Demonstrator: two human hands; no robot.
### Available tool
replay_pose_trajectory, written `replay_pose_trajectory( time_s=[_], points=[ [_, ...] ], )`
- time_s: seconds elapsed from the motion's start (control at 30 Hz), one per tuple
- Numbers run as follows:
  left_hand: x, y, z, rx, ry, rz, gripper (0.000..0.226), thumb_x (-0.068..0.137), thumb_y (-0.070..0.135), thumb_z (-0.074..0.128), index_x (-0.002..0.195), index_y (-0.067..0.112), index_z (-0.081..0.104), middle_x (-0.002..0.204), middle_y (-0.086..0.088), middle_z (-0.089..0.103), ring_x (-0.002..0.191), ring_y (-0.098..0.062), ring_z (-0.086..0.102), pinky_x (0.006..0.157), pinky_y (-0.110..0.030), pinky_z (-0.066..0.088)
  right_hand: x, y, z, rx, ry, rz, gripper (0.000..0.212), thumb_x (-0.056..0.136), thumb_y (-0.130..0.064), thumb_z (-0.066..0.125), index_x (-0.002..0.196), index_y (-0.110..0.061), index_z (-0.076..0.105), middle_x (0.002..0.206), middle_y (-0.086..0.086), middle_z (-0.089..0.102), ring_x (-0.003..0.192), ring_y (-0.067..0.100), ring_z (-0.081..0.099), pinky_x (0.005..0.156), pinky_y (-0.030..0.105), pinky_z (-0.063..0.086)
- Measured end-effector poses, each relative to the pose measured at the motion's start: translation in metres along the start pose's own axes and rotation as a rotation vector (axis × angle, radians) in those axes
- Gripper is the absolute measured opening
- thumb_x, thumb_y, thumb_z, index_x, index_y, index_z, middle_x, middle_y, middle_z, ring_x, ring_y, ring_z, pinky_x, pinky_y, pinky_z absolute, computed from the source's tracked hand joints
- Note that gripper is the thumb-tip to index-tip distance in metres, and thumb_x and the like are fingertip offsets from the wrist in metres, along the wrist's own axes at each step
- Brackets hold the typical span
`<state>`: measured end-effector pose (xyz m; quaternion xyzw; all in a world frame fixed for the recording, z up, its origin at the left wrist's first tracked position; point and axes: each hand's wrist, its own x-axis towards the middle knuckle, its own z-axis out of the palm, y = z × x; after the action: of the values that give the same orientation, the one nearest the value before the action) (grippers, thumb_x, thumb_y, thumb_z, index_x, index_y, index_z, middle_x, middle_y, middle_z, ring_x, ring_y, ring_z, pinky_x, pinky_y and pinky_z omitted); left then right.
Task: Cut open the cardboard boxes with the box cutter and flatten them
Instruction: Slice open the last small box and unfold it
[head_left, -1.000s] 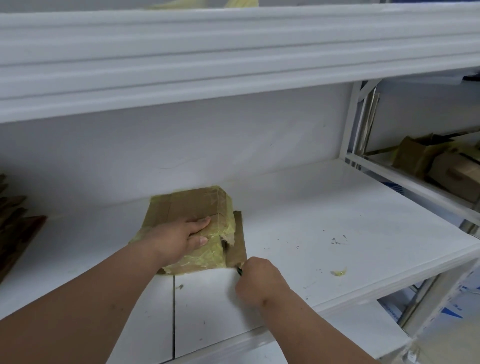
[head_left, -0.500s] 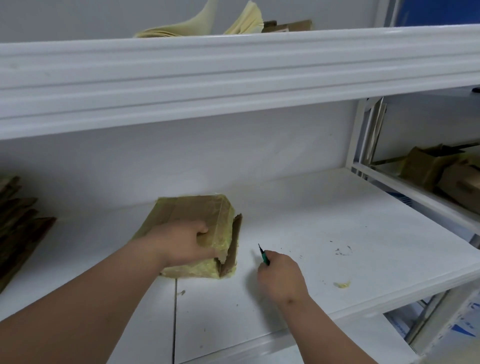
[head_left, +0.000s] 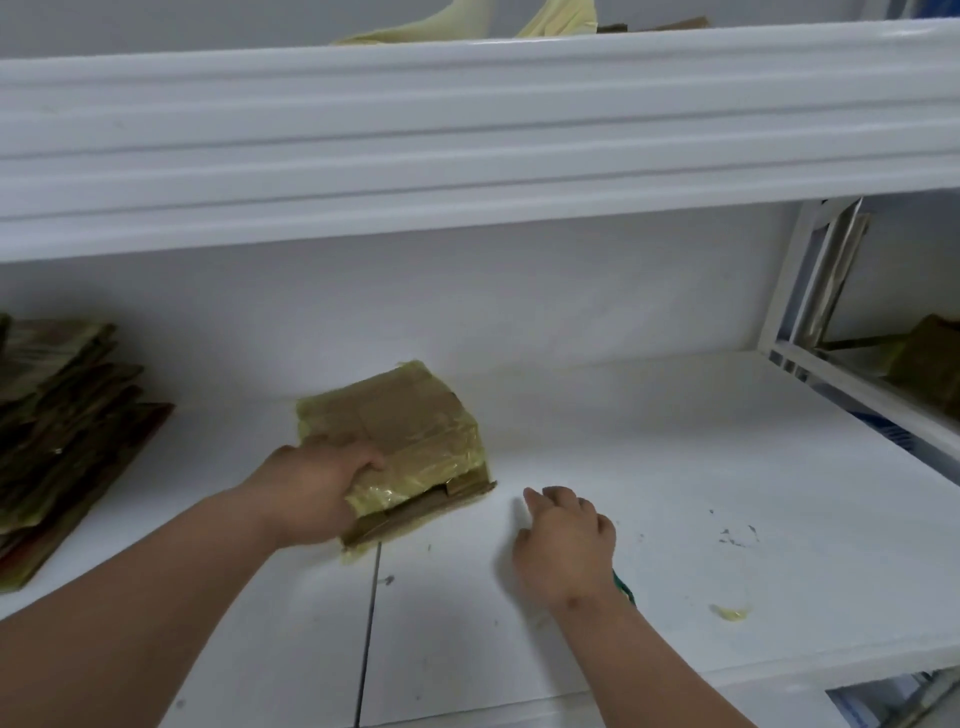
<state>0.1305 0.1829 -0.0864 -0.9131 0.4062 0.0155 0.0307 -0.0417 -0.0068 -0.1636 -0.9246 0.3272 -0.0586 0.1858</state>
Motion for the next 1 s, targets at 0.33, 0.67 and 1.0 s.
replay_pose_trajectory(
  time_s=[0.33,0.67,1.0],
  points=[
    [-0.01,0.007,0.037,0.31,0.267,-0.117,0.065,0.076,0.033,0.066,0.132,0.024,0.036,0.129,-0.005,0.042,0.112,-0.026,0.046,0.087,-0.034,0.046,0.016,-0.033,0.02,0.35,-0.001,-0.137,0.043,0.091,-0.013,0.044,0.13,-0.027,0.05,0.129,-0.006,0.055,0.123,0.022,0.05,0.099,0.036,0.044],
    [-0.01,-0.007,0.001,-0.283,0.172,-0.121,0.026,0.099,0.041,0.045,0.089,0.02,0.057,0.081,0.003,0.058,0.076,-0.015,0.056,0.068,-0.029,0.044,0.027,-0.041,0.021,0.487,-0.003,-0.019,0.035,0.099,-0.045,0.045,0.128,-0.025,0.047,0.114,-0.005,0.066,0.103,0.022,0.061,0.093,0.039,0.048],
    [-0.014,-0.014,-0.014,-0.528,0.099,-0.249,0.036,0.095,0.043,0.057,0.088,0.008,0.066,0.082,-0.009,0.058,0.074,-0.016,0.051,0.064,-0.028,0.036,0.041,-0.075,0.02,0.408,0.19,0.007,0.097,0.072,-0.065,0.071,0.144,-0.021,0.023,0.134,0.004,0.044,0.122,0.027,0.047,0.102,0.045,0.042]
  ],
)
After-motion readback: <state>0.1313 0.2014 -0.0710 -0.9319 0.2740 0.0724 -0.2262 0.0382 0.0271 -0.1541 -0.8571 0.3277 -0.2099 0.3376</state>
